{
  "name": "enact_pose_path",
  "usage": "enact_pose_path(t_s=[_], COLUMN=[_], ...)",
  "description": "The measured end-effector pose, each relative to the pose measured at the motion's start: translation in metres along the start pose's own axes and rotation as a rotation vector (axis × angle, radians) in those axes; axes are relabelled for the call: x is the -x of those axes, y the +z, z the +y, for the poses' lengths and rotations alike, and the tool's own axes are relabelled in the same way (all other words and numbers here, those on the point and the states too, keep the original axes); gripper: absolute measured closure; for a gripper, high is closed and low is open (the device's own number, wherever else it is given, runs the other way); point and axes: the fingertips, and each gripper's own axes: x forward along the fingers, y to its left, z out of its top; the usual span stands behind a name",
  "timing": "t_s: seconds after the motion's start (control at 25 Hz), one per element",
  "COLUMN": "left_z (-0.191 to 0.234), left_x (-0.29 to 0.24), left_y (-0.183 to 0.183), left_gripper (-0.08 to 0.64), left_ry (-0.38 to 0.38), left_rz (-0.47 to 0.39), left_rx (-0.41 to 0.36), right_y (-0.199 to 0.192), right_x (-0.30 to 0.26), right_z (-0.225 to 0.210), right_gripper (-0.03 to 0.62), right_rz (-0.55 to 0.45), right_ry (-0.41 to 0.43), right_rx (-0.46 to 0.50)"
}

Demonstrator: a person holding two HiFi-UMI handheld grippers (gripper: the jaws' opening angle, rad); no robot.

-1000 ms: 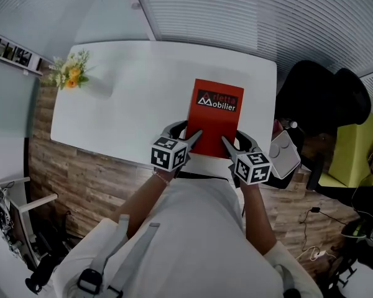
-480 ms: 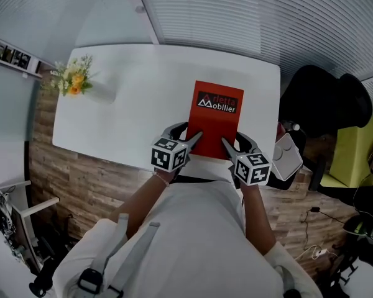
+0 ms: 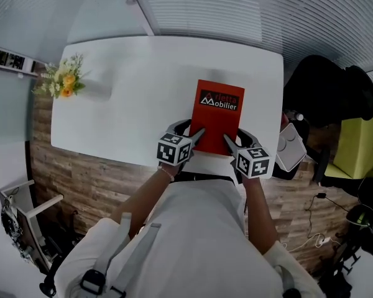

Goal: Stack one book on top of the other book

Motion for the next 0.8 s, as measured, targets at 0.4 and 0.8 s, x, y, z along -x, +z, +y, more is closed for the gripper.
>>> enact_pose_path(t_s=[0.4, 0.8], left_z=[0.015, 0.017], left_x=[-0.026, -0.022], left_y=[-0.021, -0.015], left_gripper=[0.310, 0.306], left_ry=[0.000, 0.019], left_rz=[0.044, 0.027], left_rx=[0.020, -0.005], right_y=[-0.022, -0.016], right_x=[-0.023, -0.020], right_z=[-0.018, -0.023], right_gripper=[0.377, 0.350], right_rz=[0.064, 0.038], right_ry=[-0.008, -0.037], right_rx=[-0.036, 0.021])
